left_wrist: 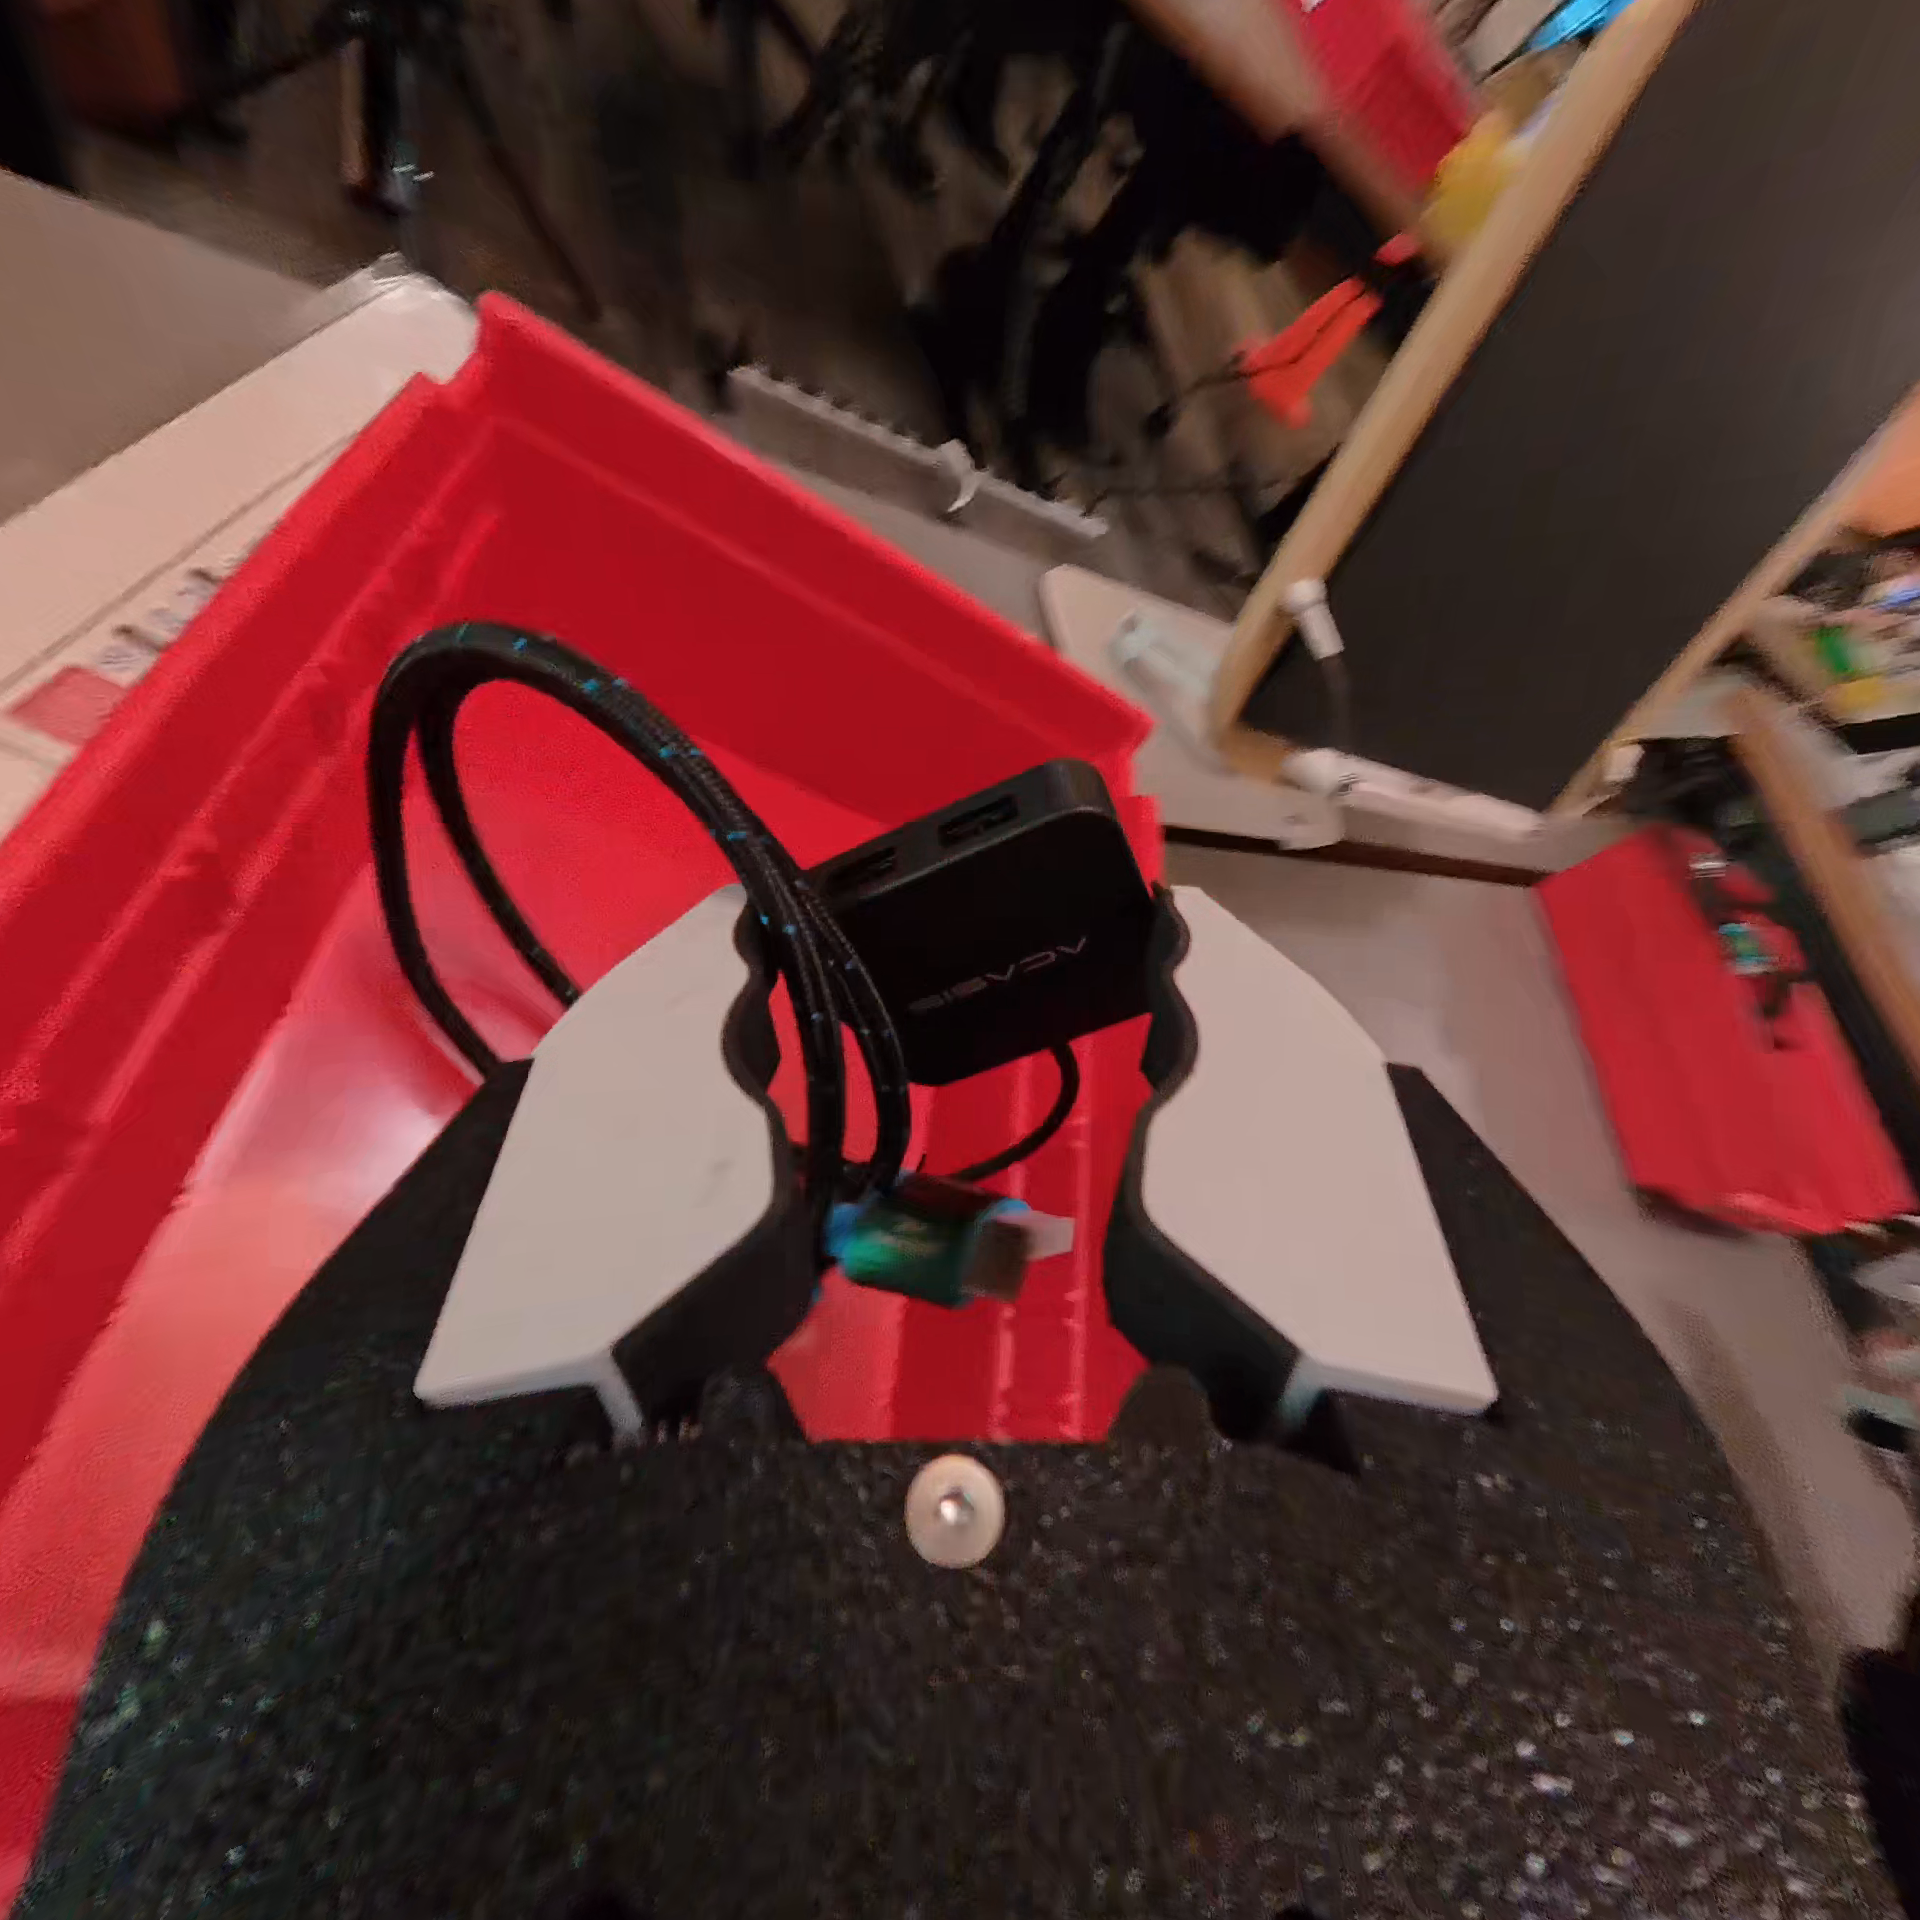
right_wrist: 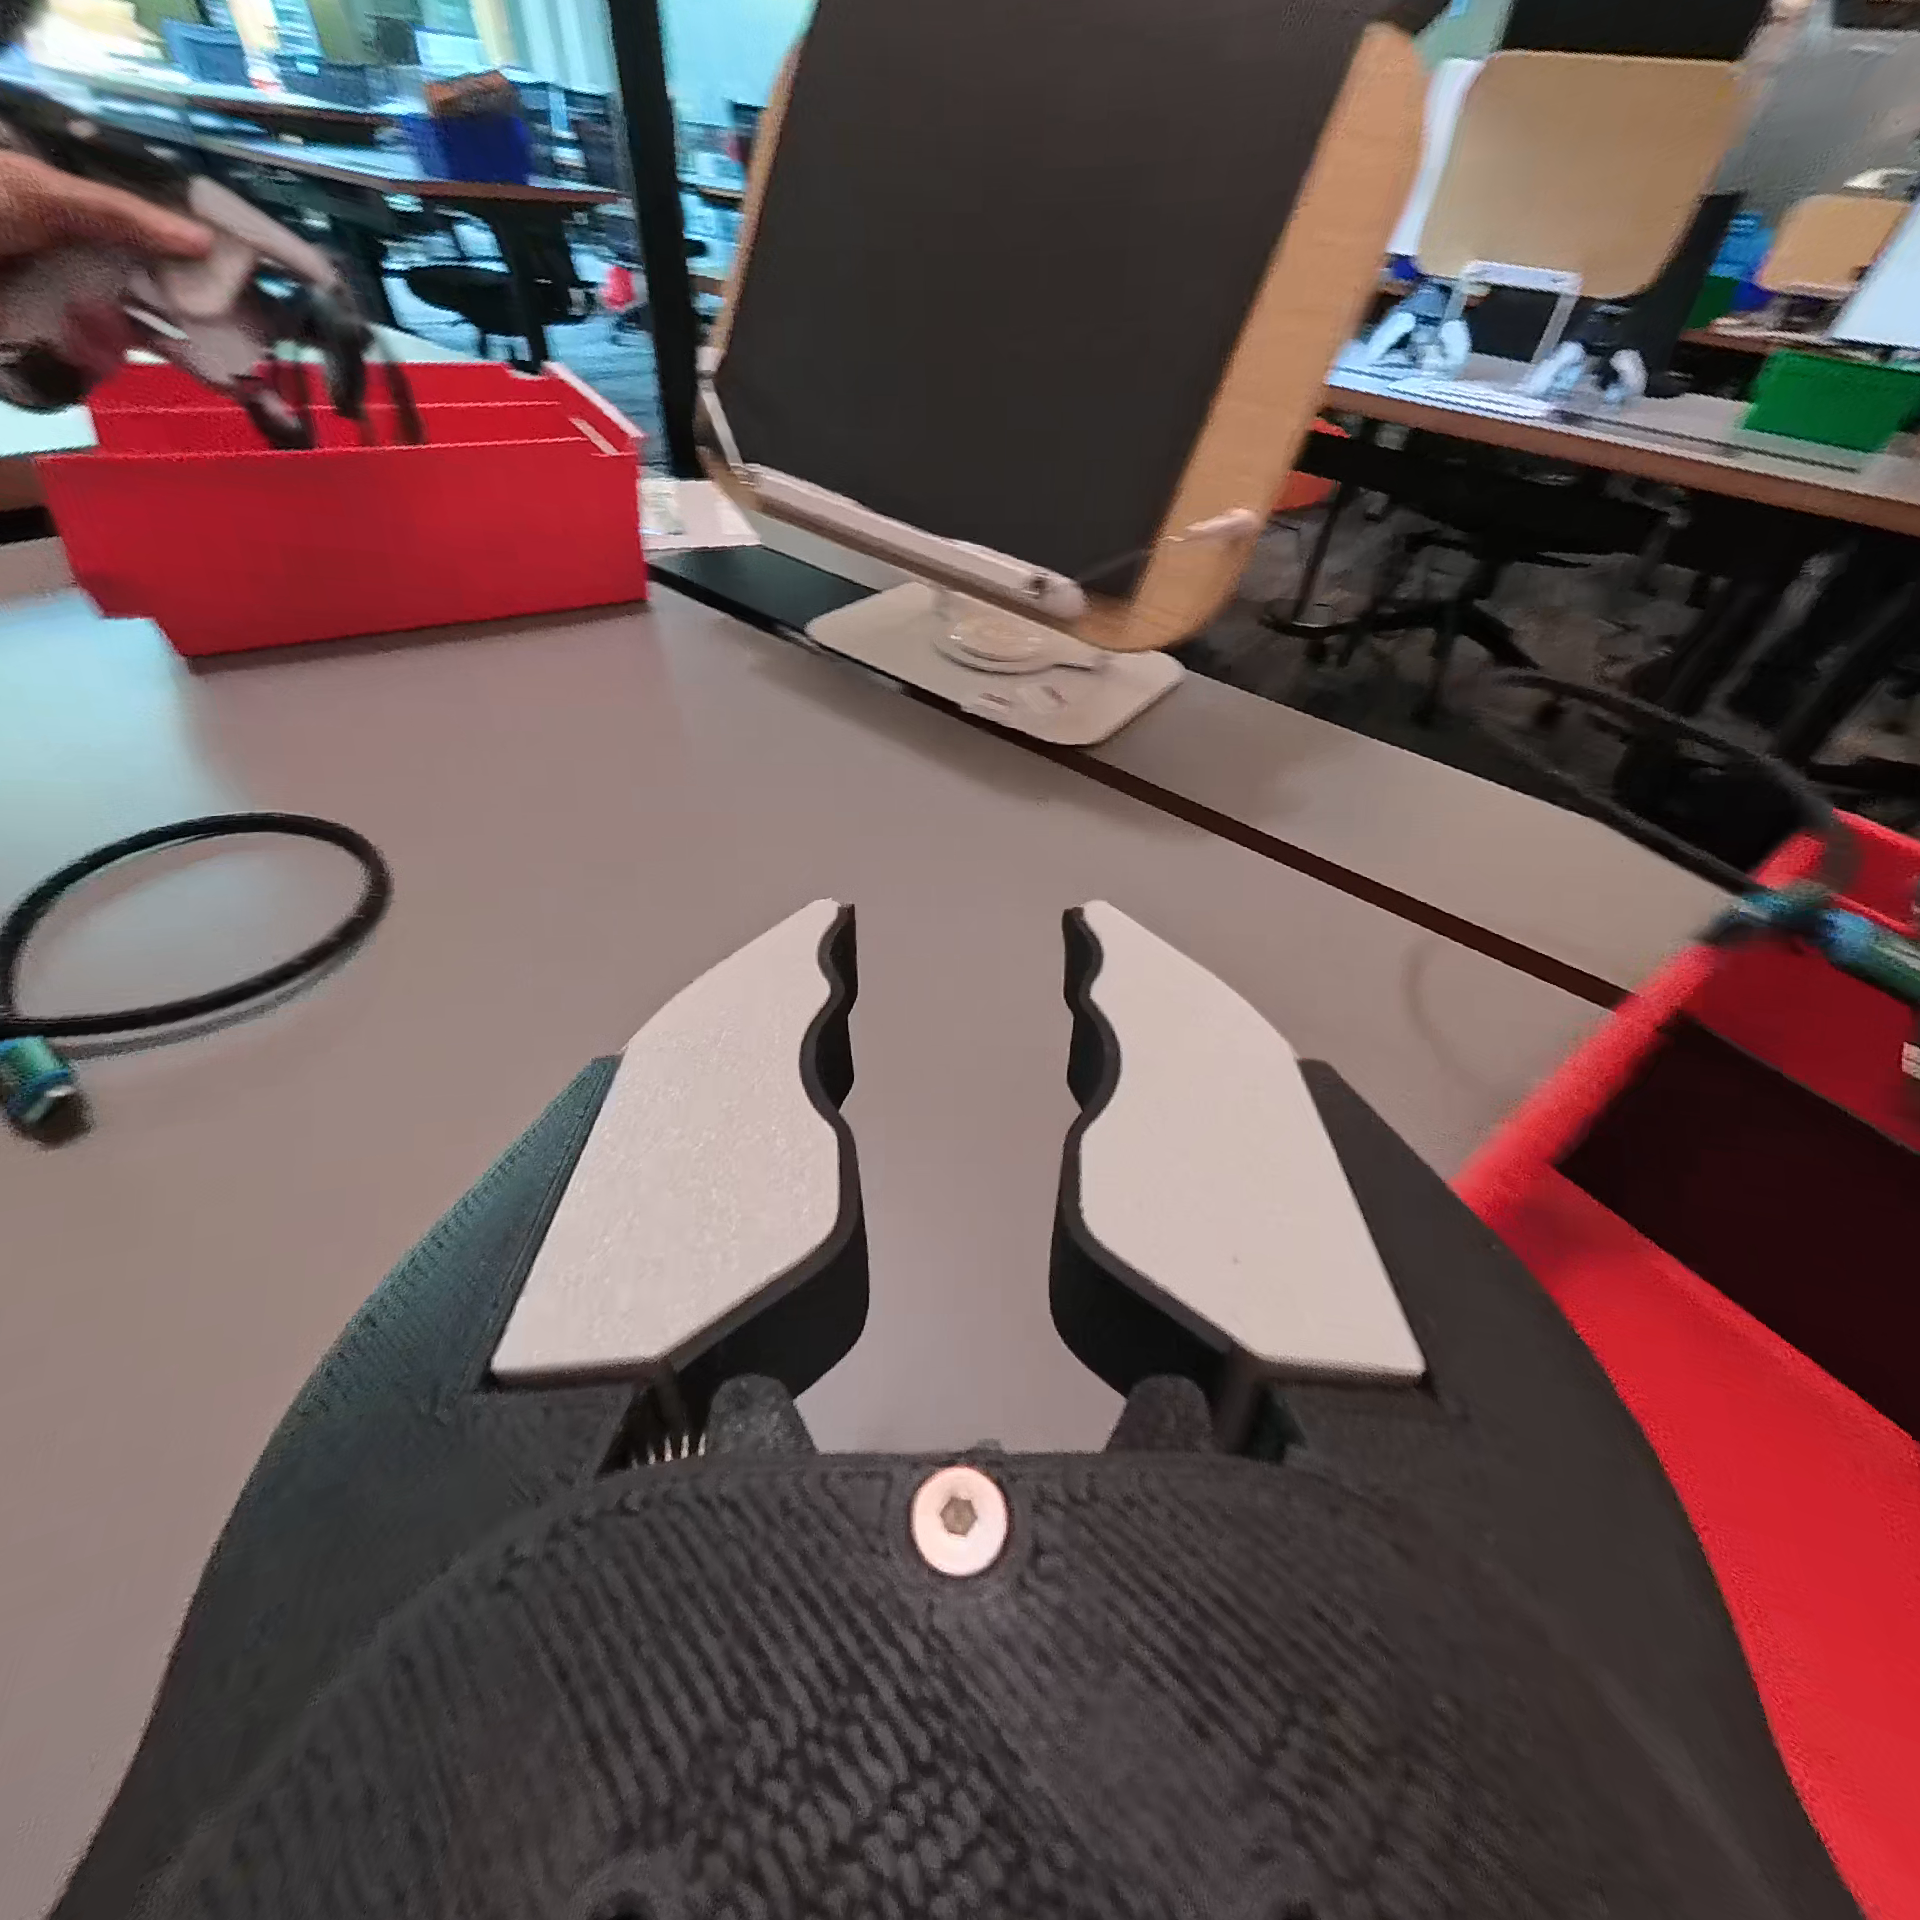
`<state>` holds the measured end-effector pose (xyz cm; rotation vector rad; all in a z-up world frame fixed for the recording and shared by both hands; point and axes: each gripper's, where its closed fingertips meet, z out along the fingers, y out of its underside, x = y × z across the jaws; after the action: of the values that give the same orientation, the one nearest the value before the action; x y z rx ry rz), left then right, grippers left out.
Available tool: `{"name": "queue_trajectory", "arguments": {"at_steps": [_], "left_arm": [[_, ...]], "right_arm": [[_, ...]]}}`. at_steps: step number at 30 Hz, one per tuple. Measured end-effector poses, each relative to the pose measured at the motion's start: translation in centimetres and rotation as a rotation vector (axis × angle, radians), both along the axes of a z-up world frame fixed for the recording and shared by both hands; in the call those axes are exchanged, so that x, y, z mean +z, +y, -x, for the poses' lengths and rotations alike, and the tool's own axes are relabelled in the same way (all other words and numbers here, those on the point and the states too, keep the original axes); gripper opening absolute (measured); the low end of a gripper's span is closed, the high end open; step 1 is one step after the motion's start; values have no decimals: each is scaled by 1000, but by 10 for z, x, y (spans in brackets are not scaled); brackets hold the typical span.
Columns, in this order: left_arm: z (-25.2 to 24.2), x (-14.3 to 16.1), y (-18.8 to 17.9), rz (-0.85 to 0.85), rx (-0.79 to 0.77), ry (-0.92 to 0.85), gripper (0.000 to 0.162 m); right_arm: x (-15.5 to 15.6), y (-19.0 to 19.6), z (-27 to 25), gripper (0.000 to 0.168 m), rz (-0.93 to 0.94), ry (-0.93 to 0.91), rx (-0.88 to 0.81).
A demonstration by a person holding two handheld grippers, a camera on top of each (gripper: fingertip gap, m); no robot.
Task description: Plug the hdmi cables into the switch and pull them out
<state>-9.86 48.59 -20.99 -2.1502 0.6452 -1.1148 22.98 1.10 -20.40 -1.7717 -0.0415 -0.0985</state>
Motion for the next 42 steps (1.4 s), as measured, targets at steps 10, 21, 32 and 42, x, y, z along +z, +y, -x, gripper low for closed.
{"name": "queue_trajectory", "arguments": {"at_steps": [10,21,32,42], "left_arm": [[-4,23,-20,-56,-33,-294,68],[13,38,-49,-215,-83,-204,68],[37,46,-58,-239,-202,-252,64],[39,-27,-55,-286,-282,234,62]], "right_arm": [[46,199,193,44,-162,-48,421],[33,401,335,49,-74,-74,557],[75,390,309,15,-123,-329,543],[143,254,230,14,-211,-307,571]]}}
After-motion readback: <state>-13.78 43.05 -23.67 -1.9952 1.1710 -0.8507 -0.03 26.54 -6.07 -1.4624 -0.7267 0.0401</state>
